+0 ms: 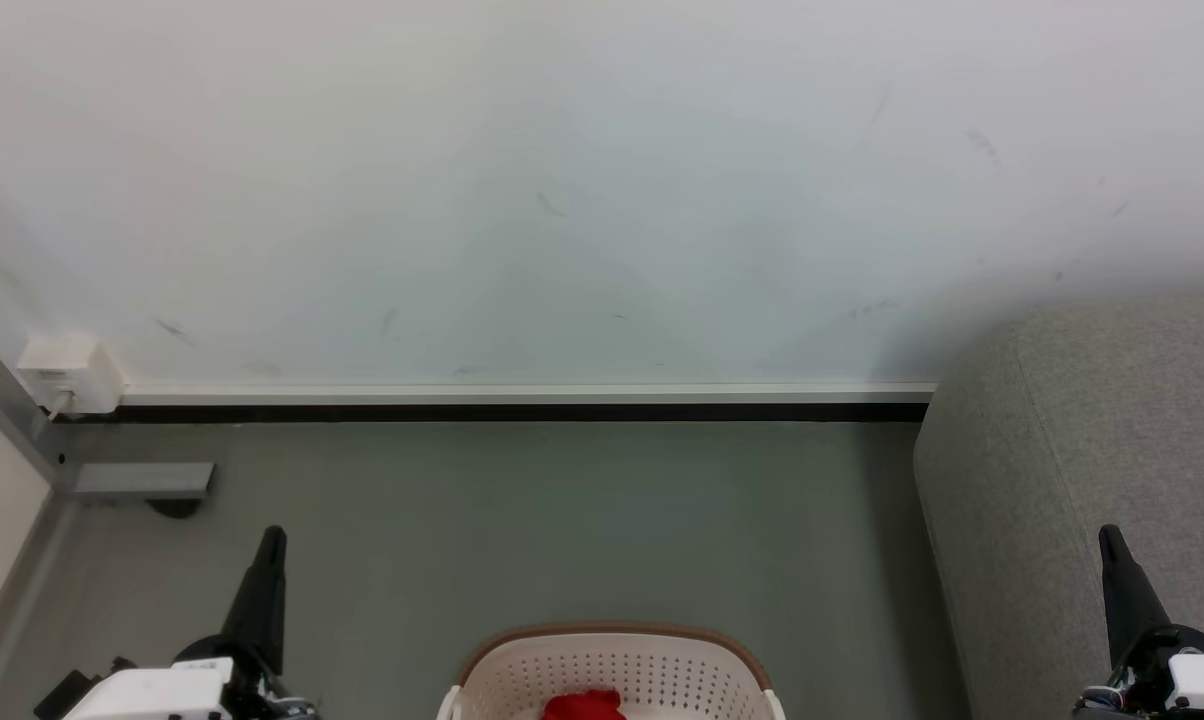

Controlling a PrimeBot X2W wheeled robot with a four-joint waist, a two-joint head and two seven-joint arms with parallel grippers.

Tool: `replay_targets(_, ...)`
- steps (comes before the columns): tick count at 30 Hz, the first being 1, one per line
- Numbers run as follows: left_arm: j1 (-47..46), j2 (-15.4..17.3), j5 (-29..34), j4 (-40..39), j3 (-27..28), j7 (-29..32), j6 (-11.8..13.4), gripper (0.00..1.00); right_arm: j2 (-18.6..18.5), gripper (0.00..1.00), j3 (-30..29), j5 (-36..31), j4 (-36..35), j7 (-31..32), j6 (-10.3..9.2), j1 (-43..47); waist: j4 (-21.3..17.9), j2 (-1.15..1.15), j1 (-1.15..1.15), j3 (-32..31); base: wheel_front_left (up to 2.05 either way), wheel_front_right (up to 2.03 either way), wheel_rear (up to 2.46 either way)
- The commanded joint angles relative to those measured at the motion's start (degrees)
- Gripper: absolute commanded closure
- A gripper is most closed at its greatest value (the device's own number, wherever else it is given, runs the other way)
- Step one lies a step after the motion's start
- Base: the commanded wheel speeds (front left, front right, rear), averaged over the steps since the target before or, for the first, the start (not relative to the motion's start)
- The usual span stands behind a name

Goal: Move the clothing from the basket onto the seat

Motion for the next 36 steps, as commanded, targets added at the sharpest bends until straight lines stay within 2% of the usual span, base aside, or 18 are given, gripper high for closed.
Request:
replay_targets(1, -0.31, 0.4, -0.68, -0.09, 0.06, 0.23, -0.35, 1.0, -0.09, 1.0, -0.18, -0.34, 0.06, 0.15, -0.16, -0.44, 0.0, 0.0, 0.0, 0.0, 0.0, 0.0, 0.0)
replay_targets(3, -0.31, 0.4, -0.68, -0.09, 0.06, 0.23, -0.35, 1.0, -0.09, 1.0, -0.18, -0.33, 0.06, 0.15, -0.16, -0.44, 0.0, 0.0, 0.0, 0.0, 0.0, 0.0, 0.0)
replay_targets(4, 0.0, 0.0, 0.0, 0.01, 0.0, 0.0, 0.0, 0.0, 0.0, 0.0, 0.0, 0.01, 0.0, 0.0, 0.0, 0.0, 0.0, 0.0, 0.0, 0.0, 0.0, 0.0, 0.0)
replay_targets(8, 1.26, -0.46, -0.02, 1.49, -0.16, -0.23, 0.17, 0.0, 0.41, 0.0, 0.34, 0.06, 1.34, -0.17, 0.0, 1.26, 0.0, 0.0, 0.0, 0.01, 0.0, 0.0, 0.0)
replay_targets(19, 0.86, -0.35, -0.09, 0.68, -0.62, -3.15, 0.12, 0.0, 0.32, 0.0, 3.22, 0.68, -1.44, -2.72, -0.01, 0.6, -0.01, 0.0, 0.0, 0.13, 0.0, 0.0, 0.0)
replay_targets(27, 0.73, -0.28, 6.29, -1.81, 0.27, -5.25, 0.07, 0.0, -0.15, 0.0, 5.06, -2.77, -4.13, -5.15, -0.01, 0.03, -0.07, 0.0, 0.0, 0.26, 0.0, 0.0, 0.0)
replay_targets(36, 0.92, -0.19, 16.51, -3.58, 0.69, -7.37, 0.63, 0.0, -0.8, 0.0, 7.14, -11.22, -5.98, -7.39, -0.02, -0.31, -0.17, 0.0, 0.0, 0.43, 0.0, 0.0, 0.0)
